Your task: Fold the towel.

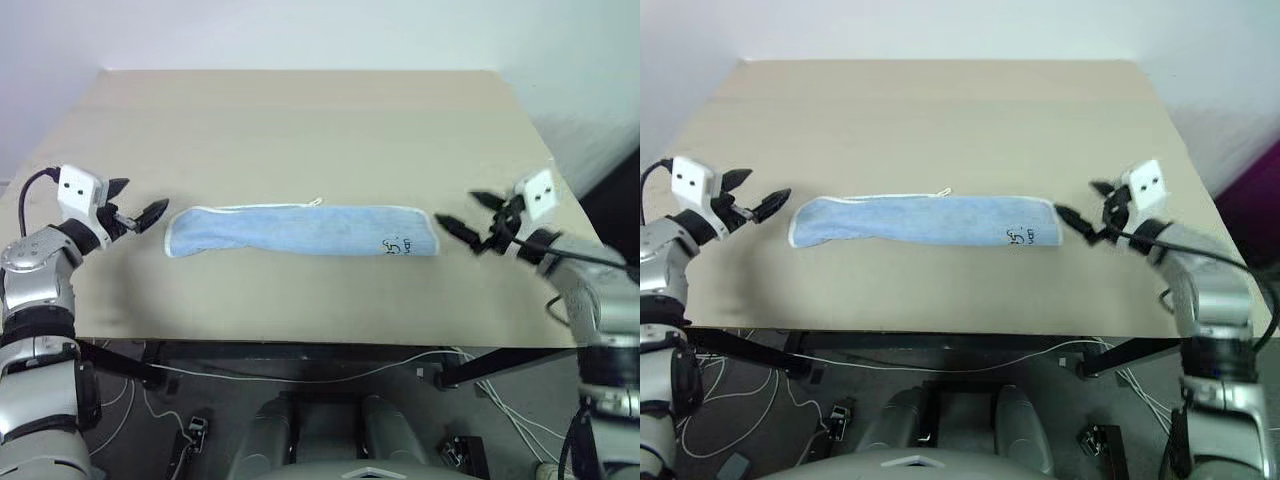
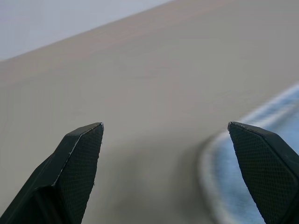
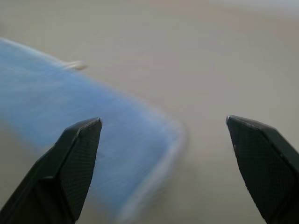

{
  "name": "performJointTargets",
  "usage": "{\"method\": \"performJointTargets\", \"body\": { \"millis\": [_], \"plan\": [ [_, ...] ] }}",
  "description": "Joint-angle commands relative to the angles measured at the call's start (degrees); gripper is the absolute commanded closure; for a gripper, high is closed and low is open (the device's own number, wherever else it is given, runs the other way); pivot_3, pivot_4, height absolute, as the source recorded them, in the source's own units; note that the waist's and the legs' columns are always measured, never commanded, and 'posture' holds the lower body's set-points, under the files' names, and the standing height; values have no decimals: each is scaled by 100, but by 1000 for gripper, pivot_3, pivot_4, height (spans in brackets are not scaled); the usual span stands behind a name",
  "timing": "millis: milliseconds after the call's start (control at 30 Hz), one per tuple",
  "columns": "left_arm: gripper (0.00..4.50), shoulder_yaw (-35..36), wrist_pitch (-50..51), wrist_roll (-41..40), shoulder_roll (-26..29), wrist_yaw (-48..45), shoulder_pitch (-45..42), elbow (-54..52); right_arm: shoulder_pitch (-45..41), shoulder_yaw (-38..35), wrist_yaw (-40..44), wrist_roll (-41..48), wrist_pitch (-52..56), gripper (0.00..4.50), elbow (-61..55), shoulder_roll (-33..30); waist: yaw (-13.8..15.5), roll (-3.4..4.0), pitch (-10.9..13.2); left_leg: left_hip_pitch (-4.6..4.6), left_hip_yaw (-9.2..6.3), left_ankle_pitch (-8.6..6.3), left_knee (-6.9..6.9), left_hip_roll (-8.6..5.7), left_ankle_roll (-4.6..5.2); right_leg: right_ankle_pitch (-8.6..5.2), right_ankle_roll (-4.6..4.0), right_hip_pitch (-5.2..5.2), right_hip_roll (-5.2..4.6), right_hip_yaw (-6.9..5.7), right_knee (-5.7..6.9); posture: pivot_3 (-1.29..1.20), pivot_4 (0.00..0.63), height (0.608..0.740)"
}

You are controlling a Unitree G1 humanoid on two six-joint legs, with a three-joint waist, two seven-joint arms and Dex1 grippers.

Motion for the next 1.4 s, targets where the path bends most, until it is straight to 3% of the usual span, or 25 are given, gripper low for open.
{"method": "performJointTargets", "body": {
  "millis": [33,133,267,500,733,1067,1167,1400],
  "plan": [
    [29,-3,609,-612,-59,-732,371,-1265,214,-963,-1039,1749,1889,15,-832,553,5,-1,-1,0,-2,0,-2,1,0,0,0,1,0,0,-1,0,150,740],
    [29,-351,749,-534,-138,-1016,803,-2050,510,-1460,-1746,2872,2798,15,-905,1068,12,-2,-3,1,-6,0,-8,2,0,0,-1,6,-2,1,-10,0,150,740],
    [29,-577,872,-516,-225,-1079,1063,-2702,620,-1769,-2893,3686,3360,15,-755,1462,13,-2,-3,2,-4,-1,-8,0,1,0,-1,6,-4,4,-10,0,150,740],
    [29,-682,1205,-715,-385,-1111,1324,-3524,255,-1879,-5032,4880,2892,15,-109,2273,-60,0,-4,8,1,-1,-13,3,1,0,-1,5,2,3,-9,0,150,740],
    [29,-733,1205,-659,-377,-1126,1510,-3760,-164,-1692,-6094,5142,2109,15,521,2610,-160,-2,-6,15,-1,0,-14,6,1,0,-1,13,7,1,-8,0,150,740],
    [29,-838,1573,-838,-438,-1199,1771,-4354,-370,-1432,-6633,4851,1124,15,814,2854,-165,-13,-18,27,0,0,-12,7,1,0,-1,27,8,0,-9,0,150,740],
    [0,-932,1656,-849,-466,-1244,1937,-4542,-448,-1447,-6696,4712,755,609,969,2890,-160,-14,-19,44,0,-1,-14,7,1,0,-1,45,8,1,-11,0,150,740],
    [0,-988,1687,-850,-505,-1215,2007,-4605,-463,-1457,-6651,4718,442,2944,965,2861,-142,-11,-17,65,-1,-1,-18,6,2,-1,-1,69,6,0,-21,0,150,740]
  ]
}}
